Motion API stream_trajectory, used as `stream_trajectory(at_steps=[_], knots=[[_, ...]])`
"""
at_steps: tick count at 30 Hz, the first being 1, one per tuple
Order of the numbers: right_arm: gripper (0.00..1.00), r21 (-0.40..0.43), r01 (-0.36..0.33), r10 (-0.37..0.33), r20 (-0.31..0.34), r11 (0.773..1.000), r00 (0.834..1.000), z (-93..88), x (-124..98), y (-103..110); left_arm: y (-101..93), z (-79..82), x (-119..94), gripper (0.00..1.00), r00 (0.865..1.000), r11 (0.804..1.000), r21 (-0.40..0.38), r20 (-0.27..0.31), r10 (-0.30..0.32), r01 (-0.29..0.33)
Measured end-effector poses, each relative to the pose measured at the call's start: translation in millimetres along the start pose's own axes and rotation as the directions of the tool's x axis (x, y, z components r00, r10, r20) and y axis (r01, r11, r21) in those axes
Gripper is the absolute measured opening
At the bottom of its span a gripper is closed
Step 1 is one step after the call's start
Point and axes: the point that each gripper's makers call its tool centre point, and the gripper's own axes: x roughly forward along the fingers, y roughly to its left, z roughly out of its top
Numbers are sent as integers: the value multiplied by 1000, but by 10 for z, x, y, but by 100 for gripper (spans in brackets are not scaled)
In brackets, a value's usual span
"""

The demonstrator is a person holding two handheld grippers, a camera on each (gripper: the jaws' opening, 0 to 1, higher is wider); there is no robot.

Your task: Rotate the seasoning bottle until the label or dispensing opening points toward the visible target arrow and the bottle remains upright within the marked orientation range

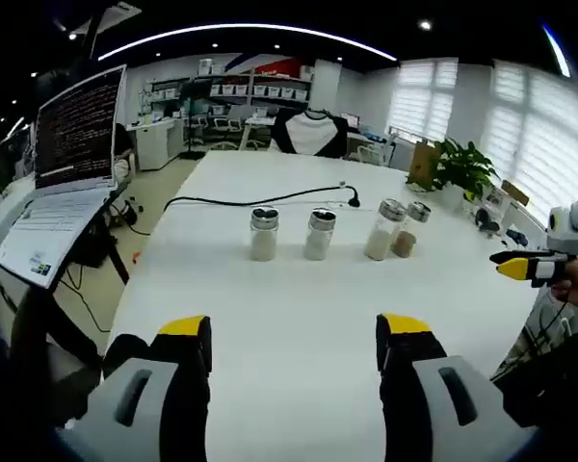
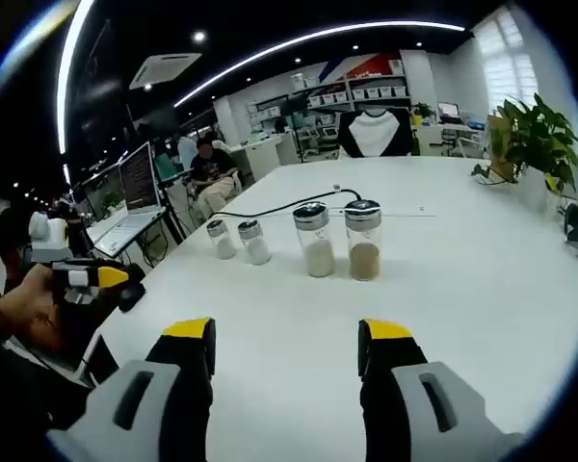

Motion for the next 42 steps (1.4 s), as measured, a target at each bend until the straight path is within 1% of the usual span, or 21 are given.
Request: stream_trajectory(at_steps=[6, 10, 15, 22, 26, 31, 37, 42], knots=[[59, -10, -3, 3, 1, 1000, 1000, 12, 13, 23, -21, -37, 22, 73, 1000, 1000, -3, -12, -5, 5], [59, -19, -4, 4, -3, 1000, 1000, 7, 25, 26, -24, -33, 28, 74, 1000, 1000, -3, -9, -5, 5], [59, -12, -2, 2, -4, 1000, 1000, -3, 24, 21, -31, -45, 30, 73, 1000, 1000, -16, -4, -7, 7], [59, -3, 3, -3, -9, 1000, 1000, -41, 8, 22, -64, -119, 28, 73, 1000, 1000, -19, -27, -16, 16], [59, -2, 4, -4, -13, 1000, 1000, -57, 0, 39, -87, -128, 20, 73, 999, 1000, -19, -25, -23, 23], [59, 6, 11, -11, -7, 1000, 1000, -63, -24, 48, -96, -164, 13, 73, 999, 999, -13, -39, -30, 30], [59, 14, 16, -16, -15, 1000, 1000, -100, -37, 38, -67, -136, -8, 73, 999, 1000, -16, -33, -27, 27], [59, 12, 16, -15, -16, 1000, 1000, -102, -46, 46, -42, -164, -25, 72, 999, 1000, -16, -45, -20, 20]])
